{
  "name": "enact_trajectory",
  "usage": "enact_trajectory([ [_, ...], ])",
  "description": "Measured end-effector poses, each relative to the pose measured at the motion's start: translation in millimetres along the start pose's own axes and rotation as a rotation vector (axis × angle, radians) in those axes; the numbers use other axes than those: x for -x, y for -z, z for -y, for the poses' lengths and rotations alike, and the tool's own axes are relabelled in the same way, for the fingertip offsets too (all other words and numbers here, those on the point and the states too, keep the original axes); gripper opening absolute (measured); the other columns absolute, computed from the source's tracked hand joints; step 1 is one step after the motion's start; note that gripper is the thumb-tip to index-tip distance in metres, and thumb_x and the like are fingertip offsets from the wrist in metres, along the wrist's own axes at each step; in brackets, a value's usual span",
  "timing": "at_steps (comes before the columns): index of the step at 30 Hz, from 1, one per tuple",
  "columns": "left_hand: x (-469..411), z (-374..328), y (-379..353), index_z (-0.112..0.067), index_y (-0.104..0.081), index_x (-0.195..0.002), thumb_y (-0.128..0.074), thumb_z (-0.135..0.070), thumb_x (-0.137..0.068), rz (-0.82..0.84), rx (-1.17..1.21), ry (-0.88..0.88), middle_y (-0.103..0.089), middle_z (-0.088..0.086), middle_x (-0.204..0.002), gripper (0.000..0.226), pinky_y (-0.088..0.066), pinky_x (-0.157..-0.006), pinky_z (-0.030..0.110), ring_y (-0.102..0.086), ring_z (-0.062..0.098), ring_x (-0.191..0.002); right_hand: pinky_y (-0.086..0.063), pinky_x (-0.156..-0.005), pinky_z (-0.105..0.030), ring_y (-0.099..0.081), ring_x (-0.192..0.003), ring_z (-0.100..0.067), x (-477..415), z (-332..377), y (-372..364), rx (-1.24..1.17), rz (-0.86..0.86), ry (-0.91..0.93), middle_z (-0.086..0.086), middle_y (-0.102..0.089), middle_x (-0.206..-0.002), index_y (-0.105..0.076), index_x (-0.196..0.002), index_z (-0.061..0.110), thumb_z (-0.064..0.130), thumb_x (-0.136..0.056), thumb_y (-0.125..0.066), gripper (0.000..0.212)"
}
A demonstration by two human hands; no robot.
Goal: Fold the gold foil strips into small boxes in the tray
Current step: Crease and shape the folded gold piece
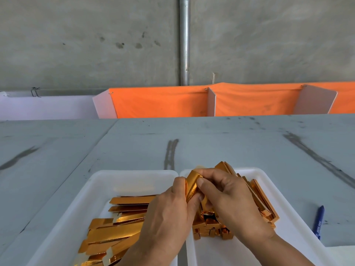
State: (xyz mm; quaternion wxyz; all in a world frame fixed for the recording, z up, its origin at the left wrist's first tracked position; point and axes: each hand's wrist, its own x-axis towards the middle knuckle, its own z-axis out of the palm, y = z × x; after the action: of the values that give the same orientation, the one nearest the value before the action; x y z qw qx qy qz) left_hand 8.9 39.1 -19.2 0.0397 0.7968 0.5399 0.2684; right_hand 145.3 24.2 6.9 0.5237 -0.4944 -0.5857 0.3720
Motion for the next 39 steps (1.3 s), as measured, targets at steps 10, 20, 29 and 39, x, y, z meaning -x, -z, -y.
enact_trajectory([
  [10,-1,2,-5,-0.045,-0.008,-0.096,-0.01,-0.073,-0.076,-0.033,0.009,-0.004,-0.046,-0.017,-0.079,0.035,-0.045,-0.059,0.009,-0.056,0.002,-0.071,-0.053,-0.056,-0.023,-0.065,-0.058,-0.019,-7,-1,13,-0.161,-0.137,-0.054,-0.004,-0.073,-0.076,-0.069,-0.105,0.036,0.028,-0.1,-0.051,0.021],
  [20,1,-1,-3,-0.05,0.001,-0.092,0.0,-0.076,-0.075,-0.009,0.026,-0.1,-0.039,-0.021,-0.071,0.031,-0.037,-0.054,0.006,-0.052,0.001,-0.067,-0.045,-0.04,-0.023,-0.055,-0.049,-0.016,-14,-1,23,-0.587,0.006,-0.267,-0.014,-0.062,-0.068,-0.074,-0.087,0.002,0.029,-0.094,-0.056,0.033],
  [29,2,1,-4,-0.038,-0.022,-0.115,0.009,-0.074,-0.069,-0.041,-0.052,-0.151,-0.043,-0.018,-0.085,0.066,-0.039,-0.06,0.006,-0.054,0.003,-0.075,-0.047,-0.049,-0.024,-0.052,-0.05,-0.021,-8,-1,19,-0.466,0.095,-0.157,-0.015,-0.06,-0.063,-0.074,-0.077,0.013,0.032,-0.076,-0.071,0.019],
  [39,2,0,-3,-0.037,-0.025,-0.118,0.006,-0.074,-0.071,-0.05,-0.045,-0.154,-0.044,-0.018,-0.085,0.068,-0.044,-0.065,0.008,-0.06,0.003,-0.079,-0.045,-0.049,-0.025,-0.051,-0.047,-0.018,-8,-1,16,-0.4,0.063,-0.154,-0.015,-0.059,-0.06,-0.072,-0.072,0.015,0.018,-0.083,-0.071,0.012],
])
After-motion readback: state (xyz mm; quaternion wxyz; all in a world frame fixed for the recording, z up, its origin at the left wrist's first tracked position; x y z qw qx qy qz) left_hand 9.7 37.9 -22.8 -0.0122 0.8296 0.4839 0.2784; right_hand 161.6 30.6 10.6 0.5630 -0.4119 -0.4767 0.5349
